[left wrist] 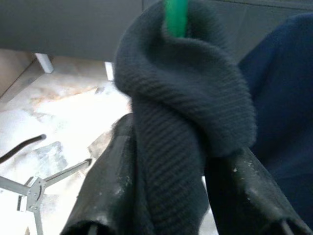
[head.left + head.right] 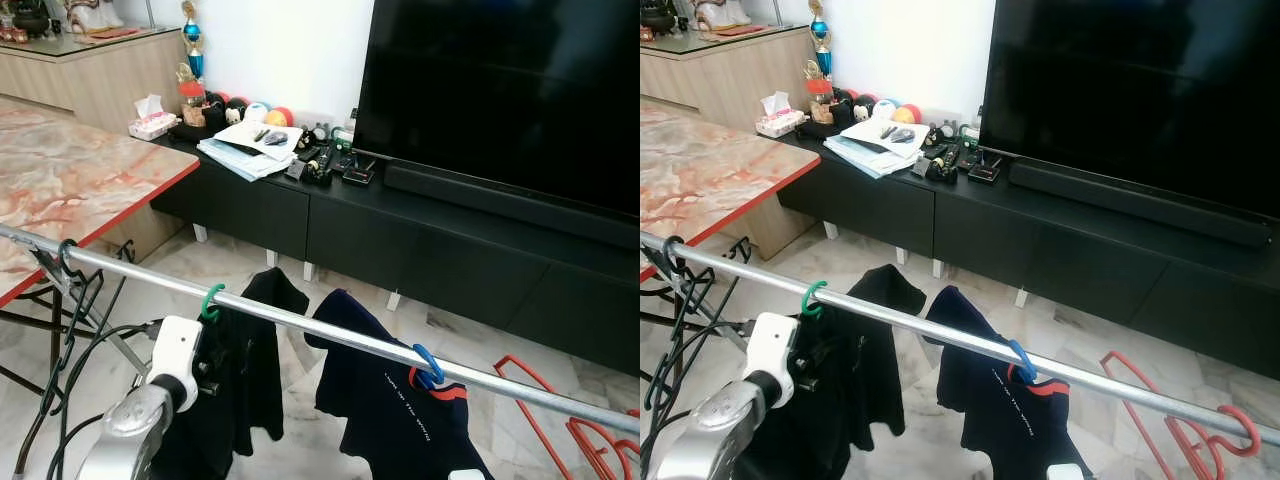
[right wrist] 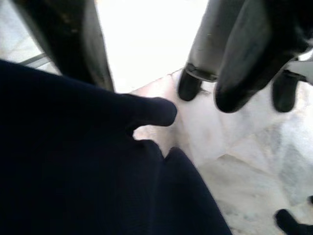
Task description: Hang hanger
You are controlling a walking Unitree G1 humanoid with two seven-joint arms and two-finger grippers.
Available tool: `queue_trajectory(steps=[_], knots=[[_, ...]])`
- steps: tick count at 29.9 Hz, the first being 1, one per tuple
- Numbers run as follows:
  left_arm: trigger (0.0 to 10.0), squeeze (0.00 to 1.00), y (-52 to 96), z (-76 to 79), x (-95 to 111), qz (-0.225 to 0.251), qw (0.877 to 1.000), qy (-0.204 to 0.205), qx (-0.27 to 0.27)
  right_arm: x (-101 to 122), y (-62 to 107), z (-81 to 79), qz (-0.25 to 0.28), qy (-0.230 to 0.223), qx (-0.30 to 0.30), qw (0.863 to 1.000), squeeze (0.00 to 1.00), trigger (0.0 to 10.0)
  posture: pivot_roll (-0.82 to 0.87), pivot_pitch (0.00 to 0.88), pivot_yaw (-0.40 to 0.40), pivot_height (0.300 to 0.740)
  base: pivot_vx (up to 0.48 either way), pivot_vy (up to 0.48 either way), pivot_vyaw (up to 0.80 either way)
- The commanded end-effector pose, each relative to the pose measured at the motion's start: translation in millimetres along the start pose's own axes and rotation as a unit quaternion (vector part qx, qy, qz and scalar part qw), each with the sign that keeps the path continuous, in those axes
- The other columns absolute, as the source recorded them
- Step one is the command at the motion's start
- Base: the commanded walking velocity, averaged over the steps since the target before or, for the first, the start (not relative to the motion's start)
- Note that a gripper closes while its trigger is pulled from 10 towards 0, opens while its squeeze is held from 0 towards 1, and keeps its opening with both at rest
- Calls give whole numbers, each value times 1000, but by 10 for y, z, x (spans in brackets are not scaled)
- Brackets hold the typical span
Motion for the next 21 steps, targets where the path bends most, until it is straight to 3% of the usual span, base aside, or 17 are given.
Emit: queue_trajectory(steps=[1,8,15,17,18,20,21], knots=[[10000,1000,71,10,54,8,1000,3,-9,20,2,33,3,5,-3,1000,0,10000,199,0,-62,740,0,0,0],[10000,1000,381,69,27,9,1000,13,-21,14,5,45,2,8,-4,1000,0,10000,205,0,-62,740,0,0,0],[10000,1000,556,120,52,21,998,45,-33,11,5,46,2,9,-3,1000,0,10000,211,0,-60,740,0,0,0],[10000,1000,610,93,146,56,994,91,-26,10,5,44,2,10,-3,1000,0,10000,211,0,-58,740,0,0,0],[10000,988,656,51,239,91,986,138,-16,10,5,44,2,9,-4,1000,0,10000,212,0,-57,740,0,0,0],[10000,988,682,32,283,109,981,161,-13,10,5,44,2,8,-4,1000,0,10000,212,0,-57,740,0,0,0],[10000,690,704,12,307,120,976,180,-15,12,5,43,2,9,-4,1000,0,10000,217,0,-59,740,0,0,0]])
Point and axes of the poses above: a point about 5 cm out from each wrist's last joint towards the gripper, its own y axis pointing back from the gripper into the wrist, its own x axis along the axis of the wrist's last joint, z = x × y, the point moved 1 cm from there along -y, pointing out of the wrist towards the gripper, and after that the axes turned 6 degrees about y, right-handed, at the moved point
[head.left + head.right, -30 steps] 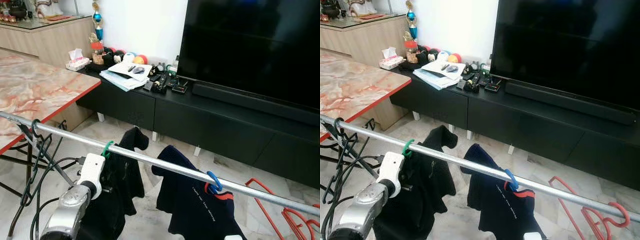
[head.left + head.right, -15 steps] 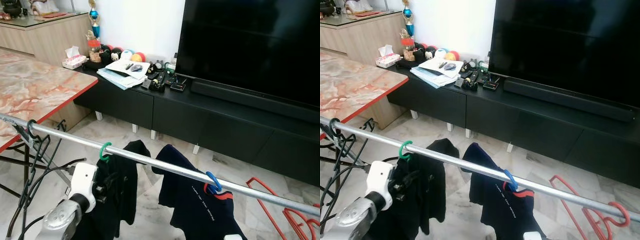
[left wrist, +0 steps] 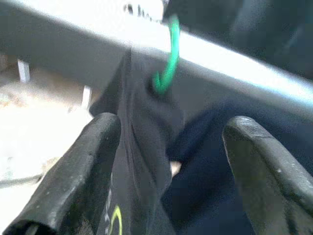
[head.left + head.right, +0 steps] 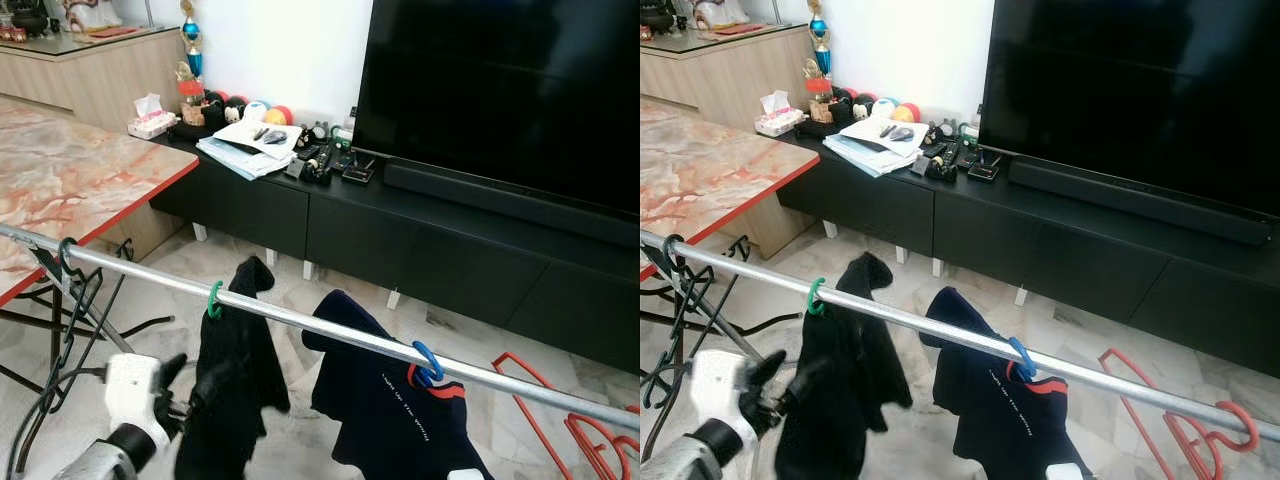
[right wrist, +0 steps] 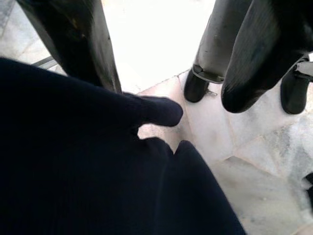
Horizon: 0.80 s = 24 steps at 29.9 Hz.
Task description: Hang hanger
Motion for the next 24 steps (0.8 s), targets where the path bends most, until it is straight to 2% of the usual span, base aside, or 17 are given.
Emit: queue_trajectory(steps=[1,2,3,4,5,6,8,9,10,11,13,15,16,17,19,20,24], knots=[[10000,286,47,-53,68,17,1000,25,8,11,4,38,2,2,-5,1000,0,10000,218,0,-60,740,0,0,0],[10000,176,70,-128,89,25,999,30,25,14,3,35,2,3,-4,1000,0,10000,220,0,-59,740,0,0,0],[10000,0,81,-219,54,14,998,21,53,16,3,35,2,3,-4,1000,0,10000,222,0,-59,740,0,0,0],[10000,0,90,-279,28,6,997,15,71,17,3,34,2,4,-3,1000,0,10000,222,0,-59,740,0,0,0],[10000,0,109,-413,-76,-28,993,-34,109,20,2,33,3,3,-3,1000,0,10000,224,0,-58,740,0,0,0],[10000,0,119,-472,-160,-53,989,-55,125,22,2,32,3,3,-3,1000,0,10000,223,0,-58,740,0,0,0],[10000,0,137,-545,-268,-85,983,-76,145,25,1,31,3,3,-3,1000,0,10000,219,0,-57,740,0,0,0],[10000,0,155,-635,-378,-103,976,-84,173,26,1,30,4,2,-3,1000,0,10000,219,0,-57,740,0,0,0],[10000,0,155,-635,-378,-103,976,-84,173,26,1,30,4,2,-3,1000,0,10000,219,0,-57,740,0,0,0],[10000,0,166,-684,-467,-115,973,-69,189,29,0,29,4,1,-4,1000,0,10000,211,0,-55,740,0,0,0],[10000,0,210,-801,-767,-174,957,-58,225,33,-1,26,5,-1,-5,1000,0,10000,206,0,-52,740,0,0,0],[10000,0,276,-879,-999,-231,937,-72,251,36,-2,22,6,-3,-6,1000,0,10000,201,0,-50,740,0,0,0],[10000,0,330,-884,-1244,-277,926,-69,248,37,-2,18,6,-4,-6,1000,0,10000,194,0,-46,740,0,0,0],[10000,0,345,-881,-1304,-287,923,-66,246,38,-2,17,6,-5,-6,1000,0,10000,192,0,-46,740,0,0,0],[10000,0,408,-905,-1443,-317,909,-70,260,39,-3,11,7,-7,-6,1000,0,10000,187,0,-43,740,0,0,0],[10000,0,408,-905,-1443,-317,909,-70,260,39,-3,11,7,-7,-6,1000,0,10000,187,0,-43,740,0,0,0],[10000,0,622,-875,-1778,-399,874,-84,265,39,-4,4,8,-14,-8,1000,0,10000,181,0,-39,740,0,0,0]])
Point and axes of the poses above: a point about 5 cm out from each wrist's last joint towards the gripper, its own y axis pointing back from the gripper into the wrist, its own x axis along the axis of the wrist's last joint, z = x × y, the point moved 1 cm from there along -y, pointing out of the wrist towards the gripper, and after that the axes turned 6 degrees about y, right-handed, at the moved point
